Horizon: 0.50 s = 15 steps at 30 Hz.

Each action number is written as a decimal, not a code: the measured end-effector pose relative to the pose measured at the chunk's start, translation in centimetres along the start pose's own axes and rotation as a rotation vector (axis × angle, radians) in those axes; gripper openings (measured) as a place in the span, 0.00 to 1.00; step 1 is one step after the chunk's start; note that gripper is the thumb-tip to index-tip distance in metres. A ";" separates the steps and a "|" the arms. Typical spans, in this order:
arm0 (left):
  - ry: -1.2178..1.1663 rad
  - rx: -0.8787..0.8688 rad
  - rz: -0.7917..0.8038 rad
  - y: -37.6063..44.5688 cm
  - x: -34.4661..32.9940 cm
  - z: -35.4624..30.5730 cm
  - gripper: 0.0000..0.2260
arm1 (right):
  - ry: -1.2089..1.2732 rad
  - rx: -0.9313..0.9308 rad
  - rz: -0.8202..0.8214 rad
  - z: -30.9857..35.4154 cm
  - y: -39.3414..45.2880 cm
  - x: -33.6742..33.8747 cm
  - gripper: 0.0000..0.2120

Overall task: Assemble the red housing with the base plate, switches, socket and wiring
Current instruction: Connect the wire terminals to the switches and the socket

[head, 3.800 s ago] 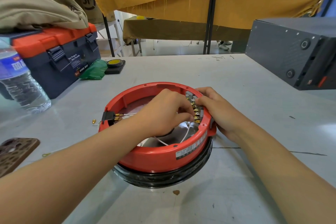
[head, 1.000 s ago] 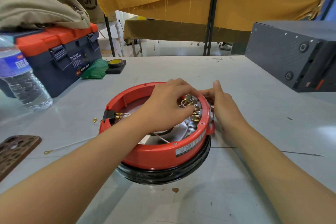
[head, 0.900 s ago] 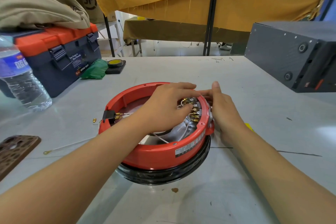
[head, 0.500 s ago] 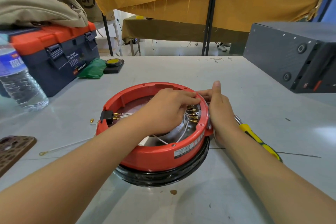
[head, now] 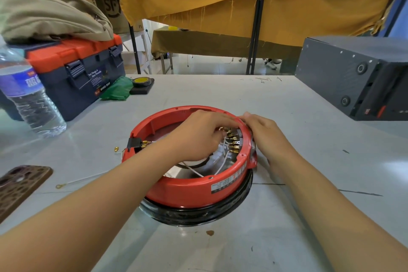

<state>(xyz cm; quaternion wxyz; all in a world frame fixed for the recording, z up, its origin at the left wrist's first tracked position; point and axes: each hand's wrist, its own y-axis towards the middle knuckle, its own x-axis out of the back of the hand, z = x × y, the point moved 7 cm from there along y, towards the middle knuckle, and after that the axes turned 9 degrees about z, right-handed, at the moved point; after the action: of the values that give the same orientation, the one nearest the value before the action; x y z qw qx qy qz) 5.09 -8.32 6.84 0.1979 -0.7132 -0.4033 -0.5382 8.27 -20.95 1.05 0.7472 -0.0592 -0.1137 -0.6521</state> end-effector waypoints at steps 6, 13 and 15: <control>-0.109 0.111 -0.071 -1.8 3.1 2.0 0.11 | 0.055 -0.063 0.117 0.1 -0.5 -1.0 0.10; -0.201 0.325 -0.183 -6.3 5.6 7.7 0.08 | 0.126 -0.057 0.097 0.7 -0.5 -0.1 0.08; -0.268 0.384 -0.196 -7.4 5.4 9.2 0.09 | 0.128 -0.042 0.114 0.9 -0.5 0.1 0.08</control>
<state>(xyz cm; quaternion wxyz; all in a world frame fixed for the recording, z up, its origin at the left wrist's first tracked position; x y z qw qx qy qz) 5.33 4.63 7.60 0.2211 -0.6850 -0.5880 -0.3690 7.66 -20.95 1.96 0.7874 -0.0392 -0.0483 -0.6133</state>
